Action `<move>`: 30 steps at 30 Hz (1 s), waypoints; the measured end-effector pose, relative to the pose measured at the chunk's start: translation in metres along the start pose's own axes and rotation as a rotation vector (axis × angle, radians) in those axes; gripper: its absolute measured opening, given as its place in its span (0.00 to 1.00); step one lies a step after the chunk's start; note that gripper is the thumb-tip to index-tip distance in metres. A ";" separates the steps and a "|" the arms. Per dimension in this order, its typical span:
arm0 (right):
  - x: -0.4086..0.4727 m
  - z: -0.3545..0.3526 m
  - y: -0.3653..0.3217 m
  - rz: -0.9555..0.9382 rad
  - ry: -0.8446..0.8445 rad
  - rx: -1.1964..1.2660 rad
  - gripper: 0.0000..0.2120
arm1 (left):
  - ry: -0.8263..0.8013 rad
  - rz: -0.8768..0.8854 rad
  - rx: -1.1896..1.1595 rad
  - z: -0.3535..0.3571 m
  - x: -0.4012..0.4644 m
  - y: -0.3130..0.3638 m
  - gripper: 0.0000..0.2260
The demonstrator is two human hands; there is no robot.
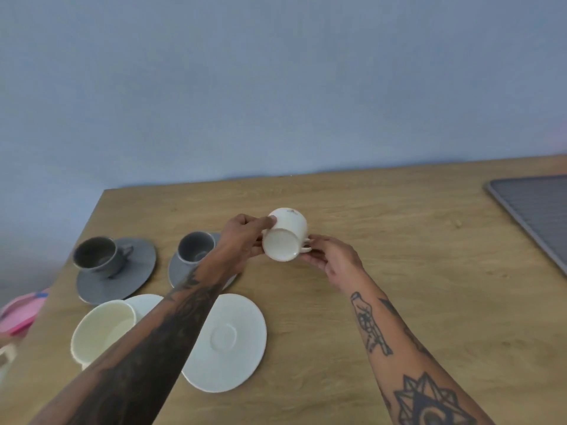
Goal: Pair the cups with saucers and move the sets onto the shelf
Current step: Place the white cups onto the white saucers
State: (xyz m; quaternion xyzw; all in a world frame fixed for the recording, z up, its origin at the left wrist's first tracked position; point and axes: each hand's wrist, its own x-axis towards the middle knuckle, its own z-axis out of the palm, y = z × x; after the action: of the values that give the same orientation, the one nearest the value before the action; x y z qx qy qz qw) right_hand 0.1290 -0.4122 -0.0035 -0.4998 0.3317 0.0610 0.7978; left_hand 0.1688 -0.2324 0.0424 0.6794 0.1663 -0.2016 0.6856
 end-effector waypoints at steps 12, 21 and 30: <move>-0.081 0.016 -0.041 -0.469 -0.326 -0.094 0.09 | -0.347 0.381 0.126 -0.081 -0.061 0.018 0.25; -0.136 0.040 0.036 -0.432 -0.373 -0.102 0.14 | -0.423 0.420 -0.011 -0.147 -0.111 -0.029 0.30; -0.147 0.041 0.118 -0.326 -0.333 0.031 0.10 | -0.286 0.428 0.109 -0.172 -0.127 -0.098 0.29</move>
State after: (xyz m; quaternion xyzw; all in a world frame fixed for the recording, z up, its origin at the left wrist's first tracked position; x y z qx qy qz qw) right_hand -0.0162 -0.2850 0.0054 -0.5174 0.1110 0.0077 0.8485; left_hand 0.0177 -0.0534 0.0181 0.6998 -0.0911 -0.1545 0.6914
